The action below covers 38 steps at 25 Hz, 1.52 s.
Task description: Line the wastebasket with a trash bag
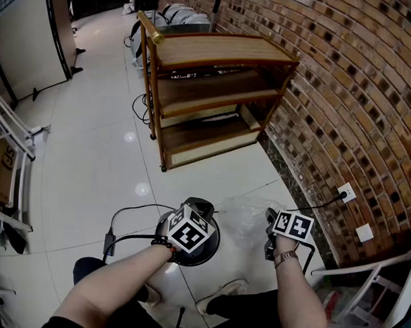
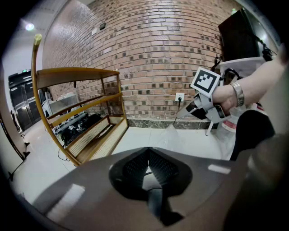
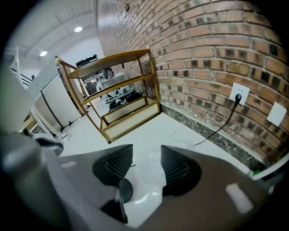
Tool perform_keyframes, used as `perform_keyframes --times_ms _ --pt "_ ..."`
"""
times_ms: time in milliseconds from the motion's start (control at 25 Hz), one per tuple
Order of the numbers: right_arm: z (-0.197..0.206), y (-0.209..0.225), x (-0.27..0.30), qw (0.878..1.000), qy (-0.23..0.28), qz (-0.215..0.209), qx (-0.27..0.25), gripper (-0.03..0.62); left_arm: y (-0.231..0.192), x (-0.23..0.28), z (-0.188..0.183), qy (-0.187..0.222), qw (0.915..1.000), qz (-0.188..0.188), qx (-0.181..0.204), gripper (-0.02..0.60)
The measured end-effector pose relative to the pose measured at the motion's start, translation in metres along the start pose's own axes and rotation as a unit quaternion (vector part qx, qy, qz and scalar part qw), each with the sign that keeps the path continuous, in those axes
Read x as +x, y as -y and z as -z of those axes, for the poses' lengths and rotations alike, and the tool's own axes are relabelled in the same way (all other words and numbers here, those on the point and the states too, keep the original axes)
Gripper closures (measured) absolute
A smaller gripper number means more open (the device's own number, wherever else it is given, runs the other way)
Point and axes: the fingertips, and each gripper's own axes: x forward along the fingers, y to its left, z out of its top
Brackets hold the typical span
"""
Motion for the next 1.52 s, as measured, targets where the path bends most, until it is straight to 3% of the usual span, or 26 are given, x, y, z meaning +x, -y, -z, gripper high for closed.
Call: perform_keyframes --times_ms 320,640,920,1200,1520 --pt "-0.016 0.045 0.051 0.994 -0.023 0.039 0.098 0.388 -0.036 0.063 -0.021 -0.028 0.9975 0.024 -0.061 0.578" --pt "0.000 0.088 0.109 0.978 -0.086 0.088 0.170 0.341 -0.052 0.105 -0.025 -0.041 0.9961 0.031 -0.071 0.578" --pt "0.016 0.122 0.143 0.960 -0.128 0.150 0.198 0.283 -0.060 0.125 -0.020 -0.047 0.9949 0.031 -0.083 0.578" --pt "0.036 0.136 0.157 0.947 -0.180 0.179 0.196 0.279 -0.062 0.132 -0.020 -0.047 0.9939 0.037 -0.092 0.578" --pt "0.054 0.135 0.139 0.947 -0.196 0.185 0.174 0.589 -0.058 0.126 -0.021 -0.048 0.9946 0.032 -0.087 0.578"
